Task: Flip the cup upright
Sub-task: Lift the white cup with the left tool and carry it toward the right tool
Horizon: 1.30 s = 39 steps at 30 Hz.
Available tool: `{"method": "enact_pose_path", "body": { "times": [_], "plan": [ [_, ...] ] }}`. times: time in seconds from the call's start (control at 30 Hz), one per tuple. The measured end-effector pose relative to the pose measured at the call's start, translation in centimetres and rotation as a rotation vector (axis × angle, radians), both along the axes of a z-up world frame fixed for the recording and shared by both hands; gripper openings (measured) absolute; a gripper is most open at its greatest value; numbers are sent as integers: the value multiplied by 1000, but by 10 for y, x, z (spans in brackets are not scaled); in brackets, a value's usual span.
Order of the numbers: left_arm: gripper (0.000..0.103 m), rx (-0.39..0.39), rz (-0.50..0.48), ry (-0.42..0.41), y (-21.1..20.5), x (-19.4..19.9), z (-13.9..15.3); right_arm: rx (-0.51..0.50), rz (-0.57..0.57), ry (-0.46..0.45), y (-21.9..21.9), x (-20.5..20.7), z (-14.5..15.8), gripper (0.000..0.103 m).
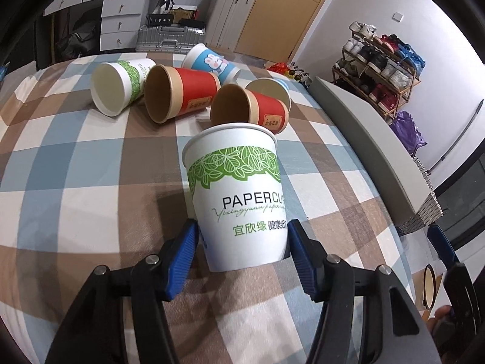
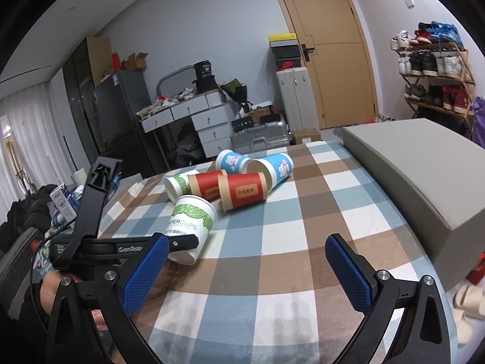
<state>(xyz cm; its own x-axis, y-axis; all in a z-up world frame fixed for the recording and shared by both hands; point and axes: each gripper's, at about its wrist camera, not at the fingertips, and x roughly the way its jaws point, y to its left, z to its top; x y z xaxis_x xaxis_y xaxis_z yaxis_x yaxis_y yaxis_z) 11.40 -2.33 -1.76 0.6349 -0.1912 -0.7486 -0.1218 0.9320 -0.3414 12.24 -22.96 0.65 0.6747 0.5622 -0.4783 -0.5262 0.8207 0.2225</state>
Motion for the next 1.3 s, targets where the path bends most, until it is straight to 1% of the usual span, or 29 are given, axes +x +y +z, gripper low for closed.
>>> {"method": "enact_pose_path", "body": {
  "times": [0.3, 0.6, 0.73, 1.0, 1.2, 1.3],
  "plan": [
    [54, 17, -8, -43, -3, -29, 14, -16, 45, -33, 11, -10, 8, 103],
    [54, 30, -25, -73, -10, -53, 19, -35, 95, -53, 23, -19, 11, 103],
    [54, 13, -31, -70, -11, -65, 13, -39, 104, -55, 25, -21, 10, 103],
    [54, -9, -50, -39, -20, -68, -5, -52, 115, -53, 30, -23, 8, 103],
    [54, -2, -58, -22, -33, -69, -18, -60, 118, -50, 31, -23, 7, 103],
    [54, 12, -54, -24, -36, -71, -20, -62, 116, -46, 31, -23, 5, 103]
  ]
}}
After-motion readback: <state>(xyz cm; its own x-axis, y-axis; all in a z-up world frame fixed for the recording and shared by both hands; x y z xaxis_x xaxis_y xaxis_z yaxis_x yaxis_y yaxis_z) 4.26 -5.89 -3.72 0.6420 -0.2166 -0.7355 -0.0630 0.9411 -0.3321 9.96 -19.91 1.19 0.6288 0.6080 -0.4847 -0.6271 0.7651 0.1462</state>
